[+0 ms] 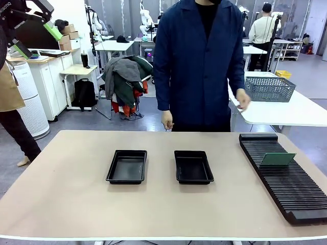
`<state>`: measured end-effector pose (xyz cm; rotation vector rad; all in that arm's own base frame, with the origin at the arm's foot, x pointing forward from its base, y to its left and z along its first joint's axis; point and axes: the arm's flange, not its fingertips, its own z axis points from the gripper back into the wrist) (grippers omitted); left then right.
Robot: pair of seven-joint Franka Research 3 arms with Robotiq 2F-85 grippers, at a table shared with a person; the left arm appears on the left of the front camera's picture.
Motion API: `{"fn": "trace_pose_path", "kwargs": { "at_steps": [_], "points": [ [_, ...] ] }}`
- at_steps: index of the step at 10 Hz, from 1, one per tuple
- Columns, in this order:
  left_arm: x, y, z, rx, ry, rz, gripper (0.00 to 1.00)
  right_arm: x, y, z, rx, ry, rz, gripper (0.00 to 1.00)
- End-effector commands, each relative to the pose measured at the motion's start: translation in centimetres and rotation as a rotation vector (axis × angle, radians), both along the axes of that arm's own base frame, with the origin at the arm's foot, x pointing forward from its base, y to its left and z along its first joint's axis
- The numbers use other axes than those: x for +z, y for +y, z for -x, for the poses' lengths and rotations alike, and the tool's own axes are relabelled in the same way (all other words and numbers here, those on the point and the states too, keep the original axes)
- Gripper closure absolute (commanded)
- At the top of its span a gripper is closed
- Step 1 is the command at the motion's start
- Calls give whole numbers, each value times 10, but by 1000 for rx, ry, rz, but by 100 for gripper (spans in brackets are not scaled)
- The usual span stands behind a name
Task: Inspect and transfer BCBs to ESD trays.
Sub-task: Pick up the Blank PCB from the PCB Rack and place it in the left ESD tray.
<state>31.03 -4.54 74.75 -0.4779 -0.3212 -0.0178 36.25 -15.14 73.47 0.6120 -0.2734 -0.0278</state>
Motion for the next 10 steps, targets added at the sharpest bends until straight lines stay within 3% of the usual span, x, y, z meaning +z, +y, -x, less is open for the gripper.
{"fn": "trace_pose_path", "kwargs": {
  "at_steps": [1, 5, 10],
  "points": [
    [-1, 1, 0, 1, 3, 8, 0, 0, 0, 0, 0, 1, 0, 0],
    [-1, 1, 0, 1, 3, 8, 0, 0, 0, 0, 0, 0, 0, 0],
    [-1, 1, 0, 1, 3, 8, 0, -34, 15, -16, 217, -137, 175, 0]
  ]
}}
